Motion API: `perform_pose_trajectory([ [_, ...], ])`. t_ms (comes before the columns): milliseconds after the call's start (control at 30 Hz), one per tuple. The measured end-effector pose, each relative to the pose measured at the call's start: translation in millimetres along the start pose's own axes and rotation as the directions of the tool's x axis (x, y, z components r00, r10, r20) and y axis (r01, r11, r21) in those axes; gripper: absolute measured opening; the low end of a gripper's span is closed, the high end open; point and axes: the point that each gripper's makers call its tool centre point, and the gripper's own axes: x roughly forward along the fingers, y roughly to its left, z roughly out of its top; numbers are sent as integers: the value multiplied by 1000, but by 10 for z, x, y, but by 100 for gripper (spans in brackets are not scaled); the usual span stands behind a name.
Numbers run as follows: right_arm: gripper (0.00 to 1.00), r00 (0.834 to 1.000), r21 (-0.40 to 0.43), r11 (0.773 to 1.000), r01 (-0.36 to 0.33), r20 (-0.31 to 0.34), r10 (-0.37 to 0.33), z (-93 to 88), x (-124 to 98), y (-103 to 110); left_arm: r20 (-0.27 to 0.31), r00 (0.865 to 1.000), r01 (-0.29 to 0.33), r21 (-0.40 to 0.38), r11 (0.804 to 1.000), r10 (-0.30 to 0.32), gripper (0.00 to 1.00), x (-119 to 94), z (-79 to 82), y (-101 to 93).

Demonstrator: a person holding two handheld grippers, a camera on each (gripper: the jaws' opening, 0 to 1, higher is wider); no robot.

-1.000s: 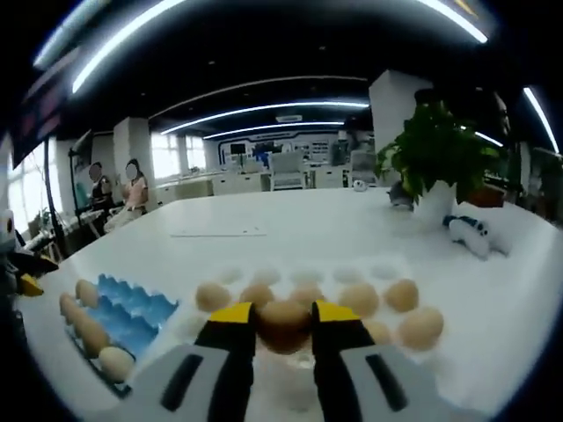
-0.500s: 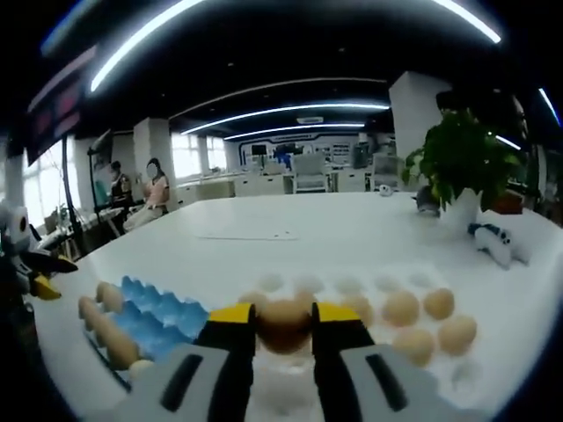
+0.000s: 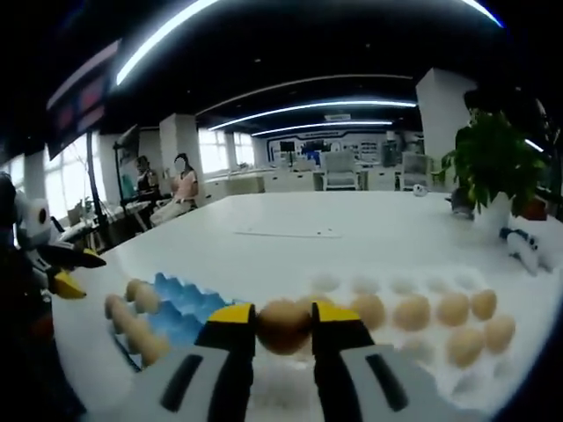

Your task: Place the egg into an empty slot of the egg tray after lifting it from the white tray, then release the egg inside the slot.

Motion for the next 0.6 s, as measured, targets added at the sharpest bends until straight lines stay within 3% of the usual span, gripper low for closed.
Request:
perform_pose_trajectory([
  [267,24,992,-30,992,-126,-16,126,-16,134,458,4,1000,-1,-1,1000,1,67,-3,2,-5],
  [600,24,972,-51,971,-236,-27,235,-11,265,859,0,1000,-2,-3,1000,2,67,-7,-10,-9],
])
